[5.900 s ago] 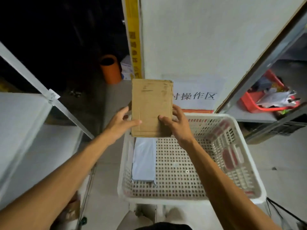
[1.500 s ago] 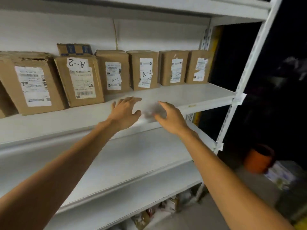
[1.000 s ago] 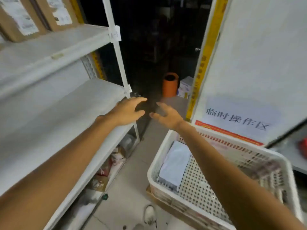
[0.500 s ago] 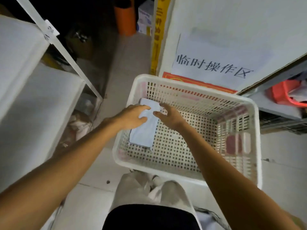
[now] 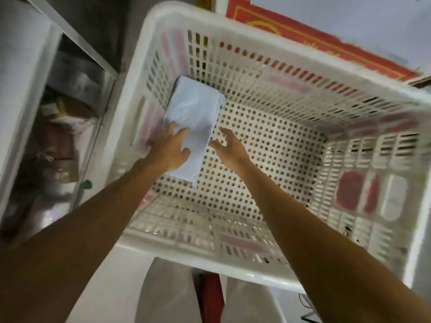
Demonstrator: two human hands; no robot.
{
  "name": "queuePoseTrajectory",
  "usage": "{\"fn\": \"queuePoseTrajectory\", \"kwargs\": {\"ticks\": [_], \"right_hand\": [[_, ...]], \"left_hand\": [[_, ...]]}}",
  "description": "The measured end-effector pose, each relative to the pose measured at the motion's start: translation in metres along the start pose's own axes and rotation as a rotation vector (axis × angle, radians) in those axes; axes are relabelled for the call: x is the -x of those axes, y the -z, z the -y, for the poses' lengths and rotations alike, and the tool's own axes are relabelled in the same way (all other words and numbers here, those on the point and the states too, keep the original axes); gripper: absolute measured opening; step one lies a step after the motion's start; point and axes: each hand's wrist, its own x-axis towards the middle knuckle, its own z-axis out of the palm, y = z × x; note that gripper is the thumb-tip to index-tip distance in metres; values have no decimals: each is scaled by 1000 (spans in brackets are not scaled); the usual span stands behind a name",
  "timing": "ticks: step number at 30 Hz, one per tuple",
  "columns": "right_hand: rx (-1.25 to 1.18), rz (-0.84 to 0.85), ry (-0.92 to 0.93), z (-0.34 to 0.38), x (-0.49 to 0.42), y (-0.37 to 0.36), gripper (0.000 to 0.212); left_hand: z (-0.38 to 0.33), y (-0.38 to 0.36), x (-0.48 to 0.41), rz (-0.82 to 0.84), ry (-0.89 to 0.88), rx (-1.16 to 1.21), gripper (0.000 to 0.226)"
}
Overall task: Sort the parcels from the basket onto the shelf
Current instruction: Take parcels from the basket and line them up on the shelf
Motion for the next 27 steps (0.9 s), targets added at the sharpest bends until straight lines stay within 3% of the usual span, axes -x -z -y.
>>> {"fn": "queuePoseTrajectory", "kwargs": {"ticks": [5, 8, 15, 19, 21, 24, 27], "right_hand": [[-189, 36, -77, -26, -29, -16, 70], [-299, 32, -56, -33, -36, -24, 68], [-100, -184, -63, -73, -31, 2, 61], [-119, -161, -49, -95, -31, 1, 52], [-145, -177, -20, -101, -32, -3, 54], [-135, -158, 13, -104, -34, -2, 57], [-262, -76, -9, -102, -34, 7, 55]], "left_hand": [[3, -32, -27, -22, 238, 83, 92], [-4, -49, -30, -16, 222, 124, 106], [-42, -98, -6, -3, 5, 717, 97], [-47, -118, -12, -44, 121, 868, 112], [-42, -120, -17, 47, 174, 992, 117], [-34, -114, -25, 211, 263, 1062, 106], [-38, -108, -25, 259, 289, 1124, 105]]}}
